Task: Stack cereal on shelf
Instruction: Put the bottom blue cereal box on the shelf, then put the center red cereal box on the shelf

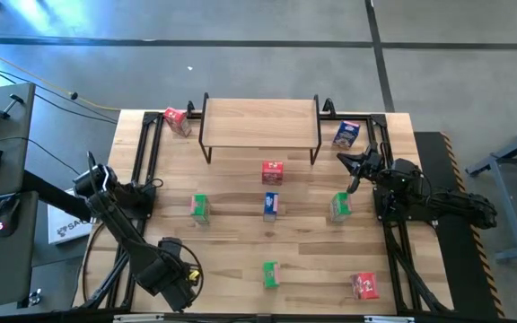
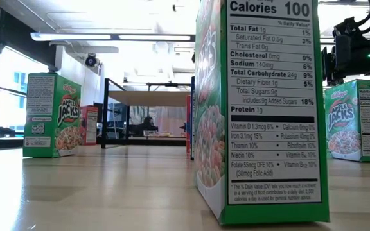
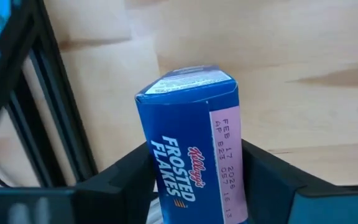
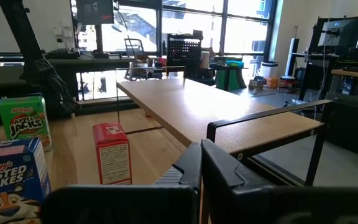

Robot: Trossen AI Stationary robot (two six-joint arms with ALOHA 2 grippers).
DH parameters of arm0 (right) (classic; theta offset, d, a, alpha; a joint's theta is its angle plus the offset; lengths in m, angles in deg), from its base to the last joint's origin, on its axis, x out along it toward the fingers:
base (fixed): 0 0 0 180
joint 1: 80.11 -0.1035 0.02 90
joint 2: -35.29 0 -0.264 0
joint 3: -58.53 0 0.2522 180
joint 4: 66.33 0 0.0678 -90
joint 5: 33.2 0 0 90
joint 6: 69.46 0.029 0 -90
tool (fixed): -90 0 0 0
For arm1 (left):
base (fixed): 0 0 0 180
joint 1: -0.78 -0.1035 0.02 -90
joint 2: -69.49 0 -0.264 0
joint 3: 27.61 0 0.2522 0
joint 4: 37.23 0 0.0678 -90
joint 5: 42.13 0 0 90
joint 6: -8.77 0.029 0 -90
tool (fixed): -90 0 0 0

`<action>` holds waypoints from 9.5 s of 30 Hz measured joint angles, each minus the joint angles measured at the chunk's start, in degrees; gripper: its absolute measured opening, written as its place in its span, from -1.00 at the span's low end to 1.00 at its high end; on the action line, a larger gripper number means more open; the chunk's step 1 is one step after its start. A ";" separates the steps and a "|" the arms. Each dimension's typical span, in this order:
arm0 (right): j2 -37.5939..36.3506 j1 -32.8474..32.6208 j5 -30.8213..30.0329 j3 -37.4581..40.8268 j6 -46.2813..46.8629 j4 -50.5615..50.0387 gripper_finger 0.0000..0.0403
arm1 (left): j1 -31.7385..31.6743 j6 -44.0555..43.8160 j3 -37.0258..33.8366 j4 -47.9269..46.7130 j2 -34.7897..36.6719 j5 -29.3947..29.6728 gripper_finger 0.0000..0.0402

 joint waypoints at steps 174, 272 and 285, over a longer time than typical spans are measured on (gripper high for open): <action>-0.04 0.00 0.22 -0.01 0.01 -0.01 -1.00 | -80.29 137.67 -17.22 63.67 6.72 27.43 -0.99; -0.04 0.01 0.21 -0.01 0.01 -0.01 -1.00 | -68.85 129.92 -43.74 112.97 24.76 -14.97 -1.00; -0.04 0.02 -0.70 -0.01 0.01 0.10 -1.00 | -69.55 133.80 -57.73 118.70 35.49 -14.36 -1.00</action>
